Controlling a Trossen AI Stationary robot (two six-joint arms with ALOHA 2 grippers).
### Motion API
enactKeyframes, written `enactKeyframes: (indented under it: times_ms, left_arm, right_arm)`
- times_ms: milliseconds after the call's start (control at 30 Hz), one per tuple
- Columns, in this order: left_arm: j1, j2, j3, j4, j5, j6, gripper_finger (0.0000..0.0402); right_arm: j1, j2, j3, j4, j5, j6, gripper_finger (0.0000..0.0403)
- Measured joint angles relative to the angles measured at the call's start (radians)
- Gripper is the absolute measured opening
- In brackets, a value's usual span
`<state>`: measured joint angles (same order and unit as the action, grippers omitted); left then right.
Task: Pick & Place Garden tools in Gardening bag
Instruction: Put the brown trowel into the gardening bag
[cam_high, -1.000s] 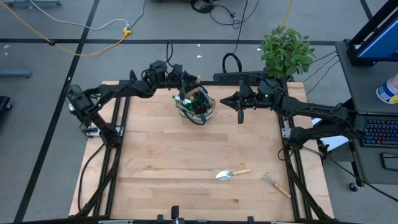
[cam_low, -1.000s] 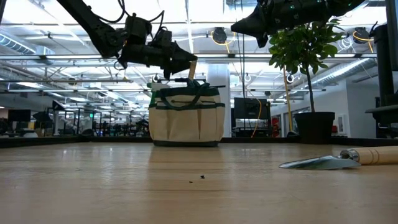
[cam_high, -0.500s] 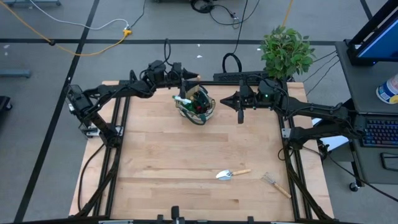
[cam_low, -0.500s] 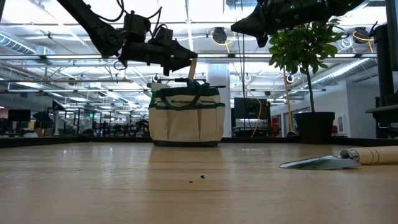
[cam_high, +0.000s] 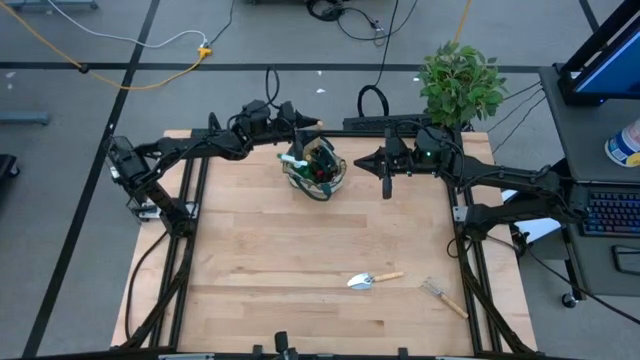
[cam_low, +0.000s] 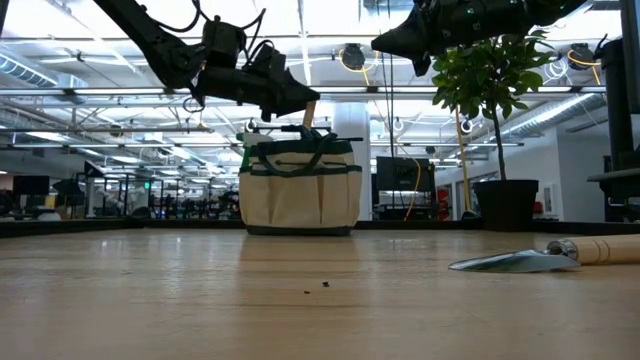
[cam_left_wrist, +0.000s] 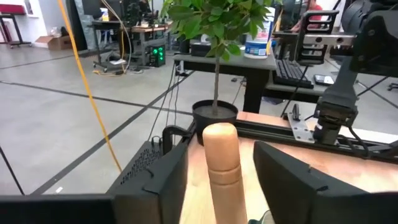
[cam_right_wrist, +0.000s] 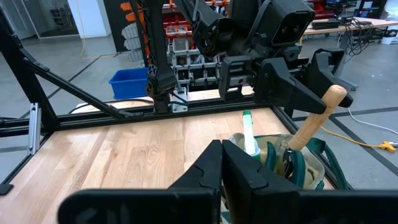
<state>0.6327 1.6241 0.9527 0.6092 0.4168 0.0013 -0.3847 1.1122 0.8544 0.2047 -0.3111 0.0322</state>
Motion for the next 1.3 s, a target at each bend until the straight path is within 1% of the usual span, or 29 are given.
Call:
enactKeyframes:
  times_ms: [100, 233, 267, 400, 467, 667, 867, 1000, 1167, 1300]
  left_arm:
    - [-0.001, 0.000, 0.000, 0.000, -0.008, 0.000, 0.0138]
    - [-0.001, 0.000, 0.000, -0.001, -0.010, -0.003, 0.0067]
    - [-0.001, 0.000, 0.000, -0.001, -0.010, -0.004, 0.0063]
    - [-0.001, 0.000, 0.000, -0.001, -0.010, -0.009, 0.0063]
    - [-0.001, 0.000, 0.000, -0.005, -0.010, -0.015, 0.0063]
    - [0.012, -0.001, 0.000, -0.040, -0.009, -0.070, 0.0063]
    - [0.041, -0.010, 0.000, -0.033, -0.006, -0.094, 0.0063]
    - [0.061, -0.009, 0.000, -0.042, 0.035, -0.110, 0.0063]
    - [0.063, -0.010, -0.025, -0.050, 0.037, -0.088, 0.0063]
    - [0.063, -0.010, -0.049, -0.037, 0.080, -0.085, 0.0064]
  right_arm:
    - [0.000, 0.000, 0.000, 0.000, 0.000, 0.000, 0.0000]
    - [0.000, 0.000, 0.000, 0.000, 0.000, 0.001, 0.0000]
    - [0.000, 0.000, 0.000, 0.000, 0.000, 0.001, 0.0000]
    - [0.000, 0.000, 0.000, 0.000, 0.004, 0.001, 0.0000]
    - [0.000, 0.000, 0.000, 0.000, 0.027, 0.001, 0.0000]
    - [0.000, 0.000, 0.000, 0.000, 0.028, 0.001, 0.0000]
    - [0.000, 0.000, 0.000, 0.000, 0.028, 0.001, 0.0000]
    - [0.000, 0.000, 0.000, 0.000, 0.028, 0.001, 0.0000]
    - [0.000, 0.000, 0.000, 0.000, 0.029, 0.001, 0.0000]
    - [0.000, 0.000, 0.000, 0.000, 0.029, 0.001, 0.0000]
